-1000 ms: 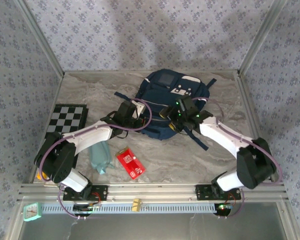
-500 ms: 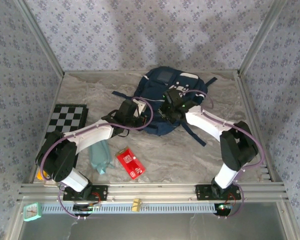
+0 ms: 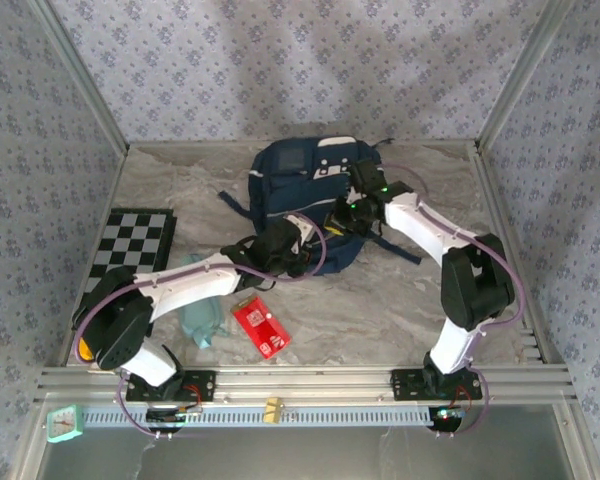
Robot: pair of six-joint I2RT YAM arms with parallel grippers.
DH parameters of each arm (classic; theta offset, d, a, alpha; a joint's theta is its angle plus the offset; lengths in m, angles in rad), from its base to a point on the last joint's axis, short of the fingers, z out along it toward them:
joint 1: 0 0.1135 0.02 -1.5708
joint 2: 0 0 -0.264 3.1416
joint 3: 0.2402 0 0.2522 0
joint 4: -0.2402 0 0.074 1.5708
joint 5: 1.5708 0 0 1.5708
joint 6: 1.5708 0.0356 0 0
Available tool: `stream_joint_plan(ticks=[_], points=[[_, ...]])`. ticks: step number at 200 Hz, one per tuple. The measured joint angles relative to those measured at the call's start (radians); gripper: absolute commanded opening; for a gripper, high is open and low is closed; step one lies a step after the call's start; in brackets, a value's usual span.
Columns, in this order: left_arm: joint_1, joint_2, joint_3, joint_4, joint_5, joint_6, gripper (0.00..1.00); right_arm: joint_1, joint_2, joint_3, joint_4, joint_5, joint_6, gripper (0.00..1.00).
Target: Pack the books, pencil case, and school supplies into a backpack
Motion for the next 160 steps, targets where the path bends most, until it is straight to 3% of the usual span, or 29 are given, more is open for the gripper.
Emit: stream_joint_plan(ticks=[40,75,120,139,160], points=[[-0.018,-0.007,-0.007,0.023,0.0,-0.024,0.0,-0.174,0.0,0.017,-0.095,-0.174,-0.148,0.0],[0.015,0.002,-0.007,0.019,0.006,-0.019,0.0,-0.212,0.0,0.071,-0.143,-0.207,-0.206,0.0],[0.045,0.006,-0.015,0.015,0.029,-0.013,0.0,-0.202,-0.036,0.035,-0.121,-0.193,-0.182,0.51],[0.046,0.006,-0.021,0.016,0.033,-0.013,0.0,-0.157,-0.119,-0.055,-0.052,-0.144,-0.114,0.62],[0.046,0.008,-0.022,0.022,0.035,-0.013,0.0,-0.066,-0.209,-0.182,0.065,-0.108,-0.018,0.66]])
